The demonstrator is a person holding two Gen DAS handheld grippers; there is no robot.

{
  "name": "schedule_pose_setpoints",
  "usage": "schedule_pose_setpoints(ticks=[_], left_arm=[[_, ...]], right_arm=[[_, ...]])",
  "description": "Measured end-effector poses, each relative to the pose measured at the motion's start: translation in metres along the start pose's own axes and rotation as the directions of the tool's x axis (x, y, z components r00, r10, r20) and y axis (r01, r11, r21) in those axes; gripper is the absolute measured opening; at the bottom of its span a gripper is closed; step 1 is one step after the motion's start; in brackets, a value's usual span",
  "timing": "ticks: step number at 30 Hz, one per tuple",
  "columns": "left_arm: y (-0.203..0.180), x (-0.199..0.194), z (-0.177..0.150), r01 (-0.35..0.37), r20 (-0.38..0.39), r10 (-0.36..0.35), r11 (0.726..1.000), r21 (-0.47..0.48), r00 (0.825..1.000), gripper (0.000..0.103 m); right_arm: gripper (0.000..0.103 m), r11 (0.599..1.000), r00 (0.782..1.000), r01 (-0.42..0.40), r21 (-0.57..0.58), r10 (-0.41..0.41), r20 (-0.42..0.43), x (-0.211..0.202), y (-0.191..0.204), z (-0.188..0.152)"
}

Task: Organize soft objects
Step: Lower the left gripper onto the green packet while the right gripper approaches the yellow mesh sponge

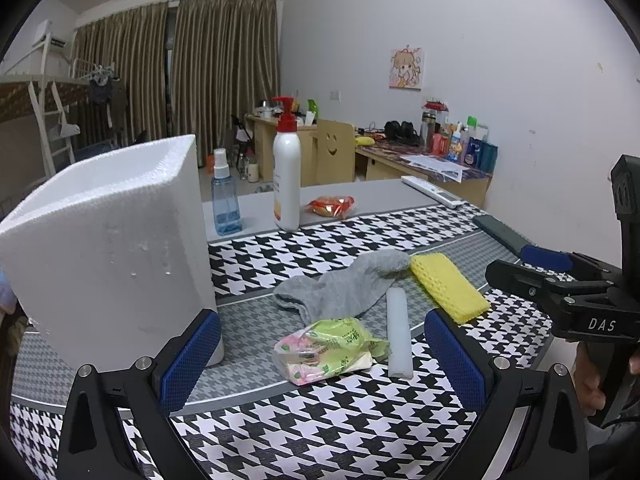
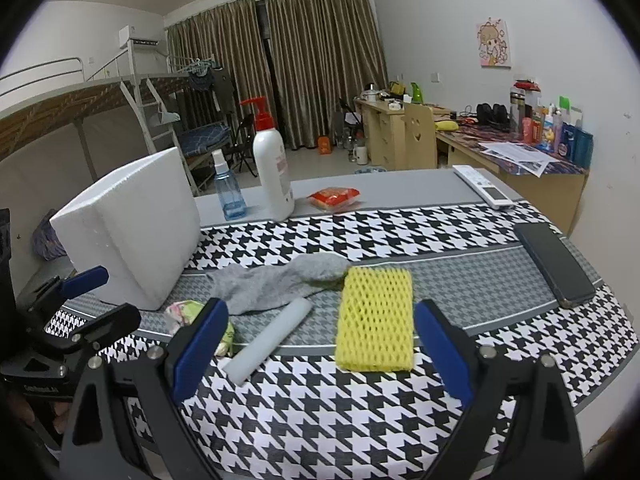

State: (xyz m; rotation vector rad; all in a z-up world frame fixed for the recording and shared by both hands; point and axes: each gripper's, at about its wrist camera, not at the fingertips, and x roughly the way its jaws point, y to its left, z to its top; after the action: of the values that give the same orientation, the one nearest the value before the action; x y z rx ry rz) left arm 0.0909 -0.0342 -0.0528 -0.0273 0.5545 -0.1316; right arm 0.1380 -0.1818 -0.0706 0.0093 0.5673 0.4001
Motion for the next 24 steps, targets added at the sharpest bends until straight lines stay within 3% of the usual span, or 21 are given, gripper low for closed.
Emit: schedule_pose_setpoints(ticks=[24], left_arm=[[-0.003,0.04,-0.006,-0.002,-0.139,0.0,1.0,-0.015,0.99,0.102]], right_arm=[[0.096,0.997,0.997,0.046,0.056,-0.042,-0.072,0.02,-0.025,-0.007]])
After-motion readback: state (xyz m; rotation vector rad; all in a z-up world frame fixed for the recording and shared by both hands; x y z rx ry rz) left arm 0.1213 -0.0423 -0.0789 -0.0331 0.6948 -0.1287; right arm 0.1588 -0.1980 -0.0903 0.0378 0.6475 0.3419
